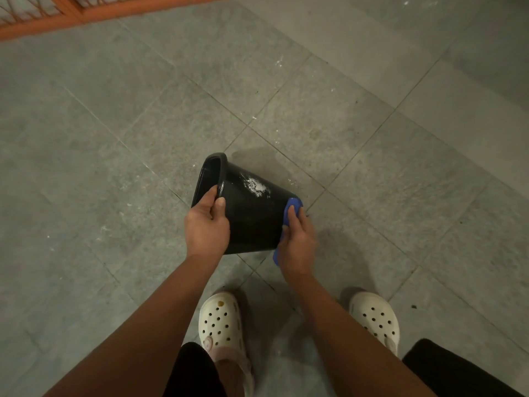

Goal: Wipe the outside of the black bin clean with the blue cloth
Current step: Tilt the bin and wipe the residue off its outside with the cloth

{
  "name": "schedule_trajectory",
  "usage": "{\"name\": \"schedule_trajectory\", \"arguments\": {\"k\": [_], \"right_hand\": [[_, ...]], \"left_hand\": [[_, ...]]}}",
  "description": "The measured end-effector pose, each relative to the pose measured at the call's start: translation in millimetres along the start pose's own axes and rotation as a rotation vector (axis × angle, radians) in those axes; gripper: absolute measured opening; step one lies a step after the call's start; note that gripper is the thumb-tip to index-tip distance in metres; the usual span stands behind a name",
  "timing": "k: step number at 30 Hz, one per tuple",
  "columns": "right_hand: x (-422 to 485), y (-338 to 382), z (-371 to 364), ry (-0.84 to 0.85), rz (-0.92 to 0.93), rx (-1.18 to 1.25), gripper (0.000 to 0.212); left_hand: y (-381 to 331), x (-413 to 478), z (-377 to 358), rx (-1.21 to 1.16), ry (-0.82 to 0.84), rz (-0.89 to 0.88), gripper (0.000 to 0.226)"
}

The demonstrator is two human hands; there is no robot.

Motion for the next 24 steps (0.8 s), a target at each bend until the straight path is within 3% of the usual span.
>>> {"name": "schedule_trajectory", "arguments": {"k": [4,7,11,17,24], "right_hand": [[5.7,23.3,3.9,0.034,0.195,-0.011,0.050],[23.7,15.0,2.6,0.107,0.128,-0.095,0.052],[17.7,5.9,2.8,0.048,-0.005,-0.124,0.052],[6.4,24.6,3.4,-0.025,0.212,-0.036,0.052],[19.8,1.3,3.1,0.002,-0.008,-0.097,0.051]], "left_hand": [[-2.3,-3.6,-2.5,0.039,0.014,-0.028,0.037],[2.2,-4.7,-1.2,-0.022,-0.001,0.013,0.037],[-2.9,-4.8,-2.0,0.038,-0.009,0.003,0.037],[-7.1,-5.3,-10.1,0.093,0.042,-0.049,0.038],[-5.0,-3.0,-9.2,0.052,0.035,-0.027,0.037]]}}
Point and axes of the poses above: each hand's wrist, its own x-axis towards the middle knuckle, its own z-axis out of the back of the hand, y = z × x, the point moved 7 cm from there along x, towards the middle knuckle, and after that the axes turned 7 degrees about y, right-handed, at the moved point
